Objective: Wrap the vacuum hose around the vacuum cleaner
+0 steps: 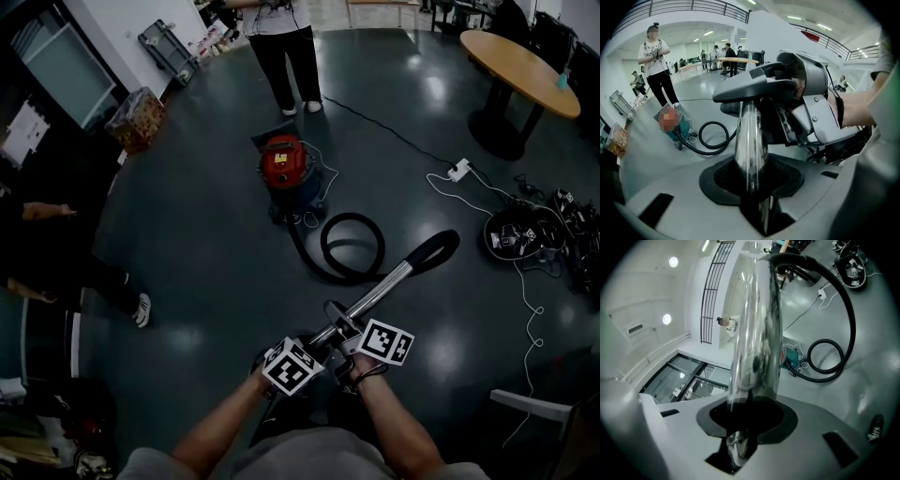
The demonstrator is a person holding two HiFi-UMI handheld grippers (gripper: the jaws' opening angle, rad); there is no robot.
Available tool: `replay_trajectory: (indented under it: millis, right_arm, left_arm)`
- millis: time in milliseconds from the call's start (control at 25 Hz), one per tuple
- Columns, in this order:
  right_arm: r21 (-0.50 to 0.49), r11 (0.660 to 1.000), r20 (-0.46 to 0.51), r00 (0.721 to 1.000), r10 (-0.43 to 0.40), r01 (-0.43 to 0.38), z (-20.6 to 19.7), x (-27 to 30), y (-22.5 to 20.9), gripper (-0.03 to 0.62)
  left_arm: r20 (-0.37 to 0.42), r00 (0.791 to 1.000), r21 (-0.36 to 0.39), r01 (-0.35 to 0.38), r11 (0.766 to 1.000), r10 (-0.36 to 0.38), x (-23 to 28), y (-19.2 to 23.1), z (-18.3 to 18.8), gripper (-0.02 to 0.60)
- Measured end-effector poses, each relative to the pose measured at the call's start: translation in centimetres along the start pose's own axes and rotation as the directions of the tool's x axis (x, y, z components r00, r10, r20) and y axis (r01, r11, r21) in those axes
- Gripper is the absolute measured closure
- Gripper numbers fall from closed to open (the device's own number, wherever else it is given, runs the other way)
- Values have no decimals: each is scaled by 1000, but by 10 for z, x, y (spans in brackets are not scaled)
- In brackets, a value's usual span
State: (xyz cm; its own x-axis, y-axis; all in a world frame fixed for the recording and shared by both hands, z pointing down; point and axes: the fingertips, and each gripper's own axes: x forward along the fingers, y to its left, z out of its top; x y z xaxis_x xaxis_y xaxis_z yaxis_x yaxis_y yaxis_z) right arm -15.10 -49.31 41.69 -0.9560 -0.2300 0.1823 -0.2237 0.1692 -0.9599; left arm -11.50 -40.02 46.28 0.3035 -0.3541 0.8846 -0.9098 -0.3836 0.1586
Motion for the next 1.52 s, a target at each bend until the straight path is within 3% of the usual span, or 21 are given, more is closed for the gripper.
replay_trajectory:
  millis: [80, 280, 560, 960, 1280, 1520]
  right_arm:
    - [-7, 1000, -4, 1000, 0, 0, 0, 1, 0, 477]
    - [-32, 999, -12, 1000, -6, 6, 10, 4, -2, 476]
    - [-59, 998, -48, 999, 9, -12, 14, 11, 4, 476]
    - [-43, 999, -37, 999, -19, 17, 33, 4, -7, 476]
    - [-77, 995, -36, 997, -61, 58, 54, -2, -28, 474]
    - [-178, 979, -82, 990, -115, 99, 63, 0, -39, 476]
  left_arm:
    - [-25, 1000, 32, 11, 999, -10, 1, 0, -7, 437]
    - [-27, 999, 42, 28, 999, -27, -15, 13, -19, 284]
    - [-9, 1000, 32, 20, 999, -20, -36, 28, -29, 272]
    - [52, 997, -73, 67, 995, -63, -73, 44, -39, 245]
    - [42, 999, -18, 28, 999, -27, -92, 42, -36, 245]
    - [50, 998, 44, 27, 999, -29, -106, 48, -22, 247]
